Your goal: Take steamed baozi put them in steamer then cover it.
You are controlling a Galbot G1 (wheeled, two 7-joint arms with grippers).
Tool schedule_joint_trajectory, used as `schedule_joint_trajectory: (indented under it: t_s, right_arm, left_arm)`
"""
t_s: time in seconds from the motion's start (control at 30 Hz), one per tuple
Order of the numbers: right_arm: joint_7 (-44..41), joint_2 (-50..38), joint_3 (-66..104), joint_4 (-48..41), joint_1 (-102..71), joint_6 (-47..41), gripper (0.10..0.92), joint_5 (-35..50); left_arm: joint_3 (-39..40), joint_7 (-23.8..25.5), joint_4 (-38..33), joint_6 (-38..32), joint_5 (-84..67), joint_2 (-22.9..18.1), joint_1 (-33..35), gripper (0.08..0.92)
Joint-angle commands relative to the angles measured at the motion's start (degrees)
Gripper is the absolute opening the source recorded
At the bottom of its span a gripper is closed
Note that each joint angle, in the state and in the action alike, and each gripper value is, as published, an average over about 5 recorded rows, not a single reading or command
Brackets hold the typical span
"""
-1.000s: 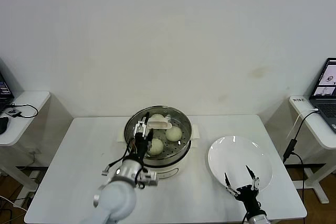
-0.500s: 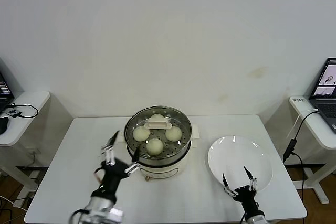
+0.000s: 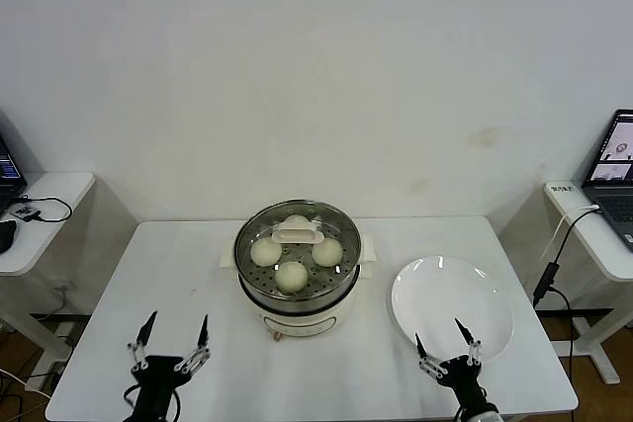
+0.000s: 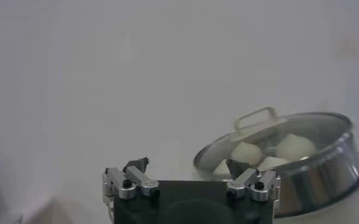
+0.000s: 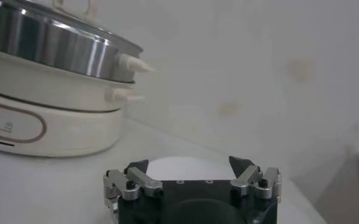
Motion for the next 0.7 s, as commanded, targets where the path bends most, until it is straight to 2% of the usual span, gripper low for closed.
schedule_joint_trajectory:
  t_s: [0.03,0.7]
  right_arm:
    - [-0.32,-0.37,-0.27,1.94,-1.35,-0.41,0.823,1.63]
    - [-2.33,-0.81,-0.91,6.22,-4.84,-4.48,0.822,8.83]
  left_arm:
    - [-5.73,0.91,7.32,-6.65,-11.33,-0.86,4.03,0.823]
    - [-7.77,4.7,9.55,-5.09,-12.21,-0.39,3.48,0.823]
